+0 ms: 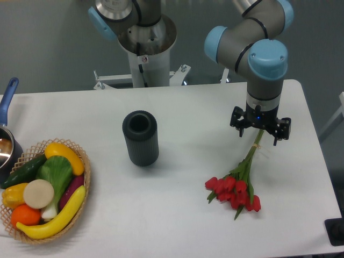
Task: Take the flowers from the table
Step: 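Lower the open gripper toward the tulip stems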
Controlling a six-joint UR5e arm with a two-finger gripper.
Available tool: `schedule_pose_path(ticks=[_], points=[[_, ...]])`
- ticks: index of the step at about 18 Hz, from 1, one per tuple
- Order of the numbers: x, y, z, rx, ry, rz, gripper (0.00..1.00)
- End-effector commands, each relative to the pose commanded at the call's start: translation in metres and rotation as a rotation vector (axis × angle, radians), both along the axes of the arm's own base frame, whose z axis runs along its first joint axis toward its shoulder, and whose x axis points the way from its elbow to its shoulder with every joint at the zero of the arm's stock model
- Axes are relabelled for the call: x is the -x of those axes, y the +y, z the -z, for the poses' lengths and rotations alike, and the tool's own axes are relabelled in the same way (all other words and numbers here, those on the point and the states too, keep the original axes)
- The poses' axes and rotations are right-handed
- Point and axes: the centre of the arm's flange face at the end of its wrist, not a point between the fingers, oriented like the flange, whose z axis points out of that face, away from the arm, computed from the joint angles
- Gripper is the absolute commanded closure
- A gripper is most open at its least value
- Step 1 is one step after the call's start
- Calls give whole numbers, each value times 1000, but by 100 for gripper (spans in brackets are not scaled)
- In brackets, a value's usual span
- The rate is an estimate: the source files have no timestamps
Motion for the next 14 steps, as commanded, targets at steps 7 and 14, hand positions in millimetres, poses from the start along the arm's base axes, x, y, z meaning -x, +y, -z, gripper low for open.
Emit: schedule_pose_path(ticks=[7, 14], points=[[4, -7, 5, -5, -2, -11, 0], [-11, -23, 52, -59, -8, -21, 0]])
